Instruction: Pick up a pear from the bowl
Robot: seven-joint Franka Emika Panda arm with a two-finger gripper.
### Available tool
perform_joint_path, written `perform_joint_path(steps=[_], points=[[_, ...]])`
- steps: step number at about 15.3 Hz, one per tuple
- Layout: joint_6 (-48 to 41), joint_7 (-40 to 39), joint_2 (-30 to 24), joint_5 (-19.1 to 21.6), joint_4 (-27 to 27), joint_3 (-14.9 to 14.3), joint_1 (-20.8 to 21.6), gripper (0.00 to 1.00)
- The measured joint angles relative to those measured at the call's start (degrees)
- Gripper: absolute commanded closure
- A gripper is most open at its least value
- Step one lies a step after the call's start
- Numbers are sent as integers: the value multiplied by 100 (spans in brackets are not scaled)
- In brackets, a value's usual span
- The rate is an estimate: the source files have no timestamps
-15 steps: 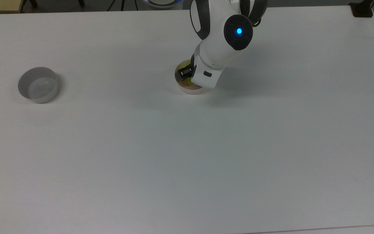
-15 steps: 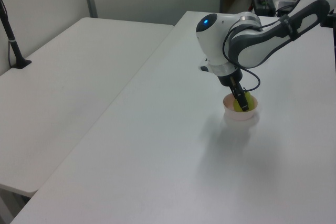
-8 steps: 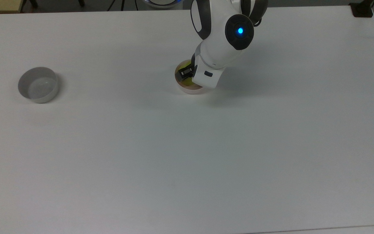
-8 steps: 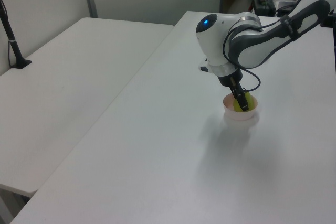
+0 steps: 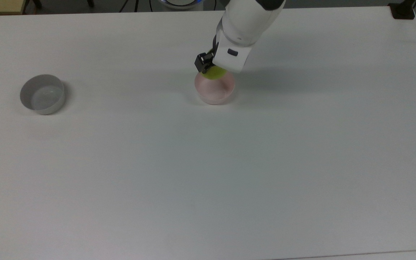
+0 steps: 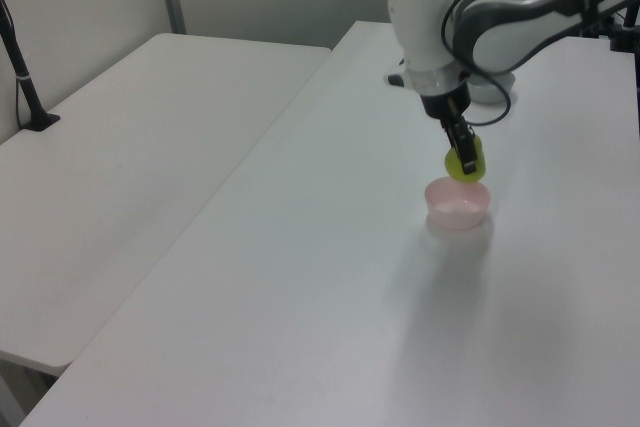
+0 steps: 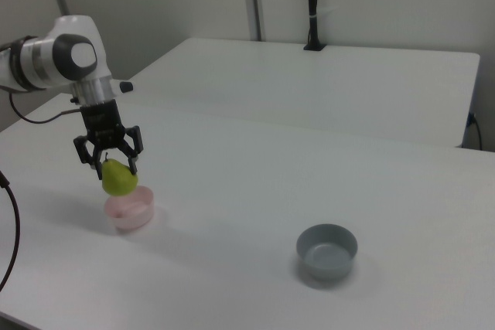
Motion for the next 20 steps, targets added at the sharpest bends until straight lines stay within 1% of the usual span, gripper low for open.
perform_joint_path(steps=[2,4,5,6,8,10,12,13,14,15,17,18,19,20], points=[[-32,1,-82,5,12,-2,-31,65],[-32,7,-73,27,125,-6,-230,65],[-32,7,-51,69,222,-13,-404,65],[-31,0,6,122,387,-20,-694,65],[-29,-4,147,132,630,-25,-1121,65],[72,-75,422,132,820,-31,-1686,64],[477,-90,693,132,877,-29,-2020,60],[687,-92,845,132,895,-29,-2150,57],[838,-94,985,132,911,-28,-2232,56],[955,-94,1118,132,922,-28,-2271,53],[1109,-94,1346,132,938,-18,-2267,41],[1169,-94,1434,131,945,-9,-2257,32],[1219,-94,1512,130,951,1,-2250,28],[1270,-94,1571,129,971,8,-2246,0]])
